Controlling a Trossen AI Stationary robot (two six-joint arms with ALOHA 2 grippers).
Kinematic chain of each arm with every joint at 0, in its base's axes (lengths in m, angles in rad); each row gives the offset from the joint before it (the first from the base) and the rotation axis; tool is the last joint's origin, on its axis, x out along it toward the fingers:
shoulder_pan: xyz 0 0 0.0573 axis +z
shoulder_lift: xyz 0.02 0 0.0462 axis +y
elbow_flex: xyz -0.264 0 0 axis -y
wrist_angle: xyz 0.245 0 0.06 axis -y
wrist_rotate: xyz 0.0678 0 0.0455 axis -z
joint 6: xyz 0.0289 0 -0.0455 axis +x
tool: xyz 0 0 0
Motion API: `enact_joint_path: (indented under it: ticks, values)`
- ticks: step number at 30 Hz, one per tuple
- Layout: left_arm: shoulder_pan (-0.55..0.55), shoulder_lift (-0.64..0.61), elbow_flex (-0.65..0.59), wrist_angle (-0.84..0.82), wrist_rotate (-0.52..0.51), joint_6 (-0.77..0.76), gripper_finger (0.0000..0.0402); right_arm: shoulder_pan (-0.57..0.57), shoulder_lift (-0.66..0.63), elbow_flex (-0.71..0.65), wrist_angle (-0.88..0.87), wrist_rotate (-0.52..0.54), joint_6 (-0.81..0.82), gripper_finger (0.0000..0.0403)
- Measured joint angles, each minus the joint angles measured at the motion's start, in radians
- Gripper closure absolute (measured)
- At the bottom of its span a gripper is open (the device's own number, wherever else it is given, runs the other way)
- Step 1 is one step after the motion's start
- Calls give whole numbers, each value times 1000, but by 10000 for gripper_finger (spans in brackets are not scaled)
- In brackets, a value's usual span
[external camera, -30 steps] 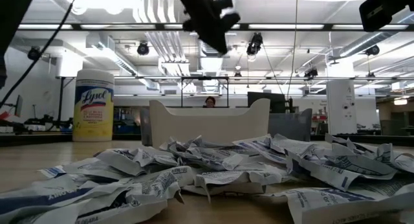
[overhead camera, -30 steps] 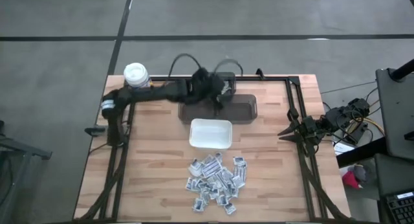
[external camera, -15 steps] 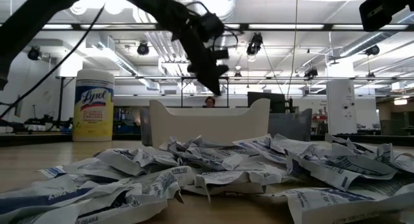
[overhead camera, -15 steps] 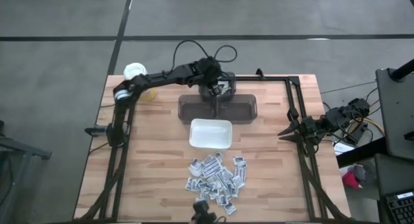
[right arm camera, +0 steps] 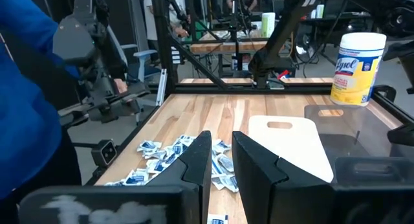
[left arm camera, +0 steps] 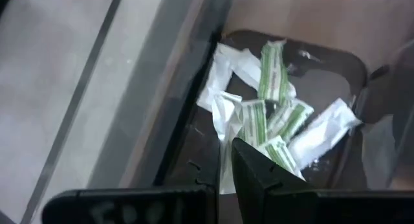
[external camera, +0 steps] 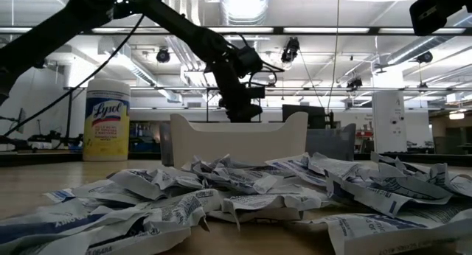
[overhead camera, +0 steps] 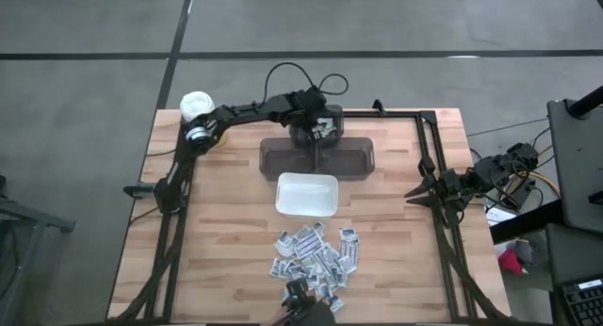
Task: Pick & Place First Aid Supplies
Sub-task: Put the green bandage into the top black bin, then put the alcohol pad into the left black bin
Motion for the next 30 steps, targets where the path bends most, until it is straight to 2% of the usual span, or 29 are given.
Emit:
enact_joint_path:
  ticks: [7,14,17,25,30]
  values:
    - [17,2,15,-10,2,-14,371,0,0,0,1,0,4,344]
    - [27,2,11,-56,69,-39,365,0,0,0,1,0,1,344]
    - [28,2,17,-59,72,-40,342,0,0,0,1,0,0,344]
    - [28,-2,20,-72,72,-41,243,0,0,0,1,0,3,344]
    - [19,-89,71,-256,69,-72,224,0,0,0,0,0,3,344]
